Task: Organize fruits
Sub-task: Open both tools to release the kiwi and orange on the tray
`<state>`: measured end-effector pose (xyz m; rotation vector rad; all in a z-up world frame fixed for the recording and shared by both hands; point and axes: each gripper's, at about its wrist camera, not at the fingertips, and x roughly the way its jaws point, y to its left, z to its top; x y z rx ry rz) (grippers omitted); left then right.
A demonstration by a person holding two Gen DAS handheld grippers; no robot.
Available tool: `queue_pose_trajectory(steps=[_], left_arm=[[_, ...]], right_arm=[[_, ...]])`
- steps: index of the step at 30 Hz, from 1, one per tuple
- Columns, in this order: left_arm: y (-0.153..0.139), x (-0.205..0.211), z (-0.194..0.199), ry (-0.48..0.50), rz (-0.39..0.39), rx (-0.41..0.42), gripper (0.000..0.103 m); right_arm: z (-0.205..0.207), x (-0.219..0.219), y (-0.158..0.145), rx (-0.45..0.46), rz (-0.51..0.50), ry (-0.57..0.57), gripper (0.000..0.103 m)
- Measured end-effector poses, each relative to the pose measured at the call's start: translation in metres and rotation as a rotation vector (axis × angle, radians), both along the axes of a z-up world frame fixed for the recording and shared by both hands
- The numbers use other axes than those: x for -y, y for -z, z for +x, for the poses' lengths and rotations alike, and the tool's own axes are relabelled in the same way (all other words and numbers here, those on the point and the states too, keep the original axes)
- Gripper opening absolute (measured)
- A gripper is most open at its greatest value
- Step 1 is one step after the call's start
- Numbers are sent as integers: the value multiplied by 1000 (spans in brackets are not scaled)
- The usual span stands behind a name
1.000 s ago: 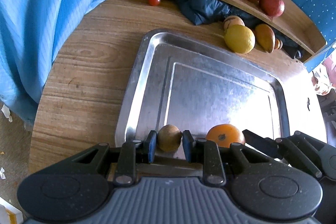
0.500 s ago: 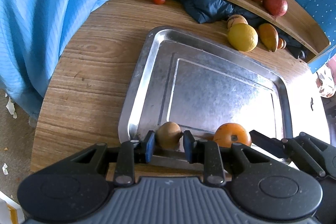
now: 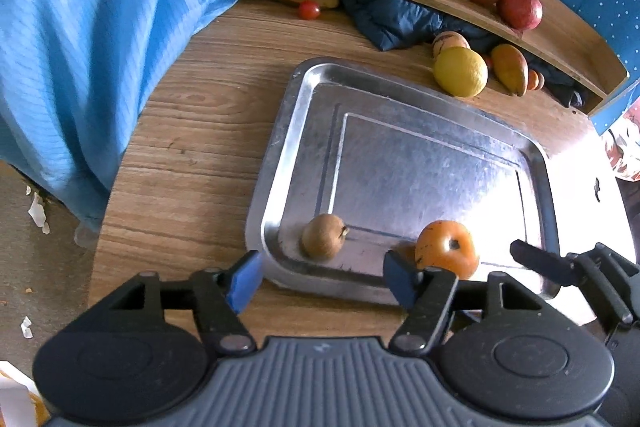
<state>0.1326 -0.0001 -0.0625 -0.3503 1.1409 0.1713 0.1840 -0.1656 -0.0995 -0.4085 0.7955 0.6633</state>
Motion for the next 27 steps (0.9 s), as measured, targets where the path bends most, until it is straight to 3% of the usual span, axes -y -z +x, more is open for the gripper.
queue_pose_trajectory(steps=[6,8,15,27], left_arm=[[-8,-3,-11,10,40,-23,96],[-7,-4,-15,13,56,-44,98],[-4,-2,-23,11,95,-98,101],[-3,13,-15,60,155,-147,102]], right_arm=[[-3,11,-6,-8,30,39,83],[-4,14,-8,-10,35,53,87],[-6,26,-9,-19,15,115,99],[-10,52,-7,-43,-5,242,102]])
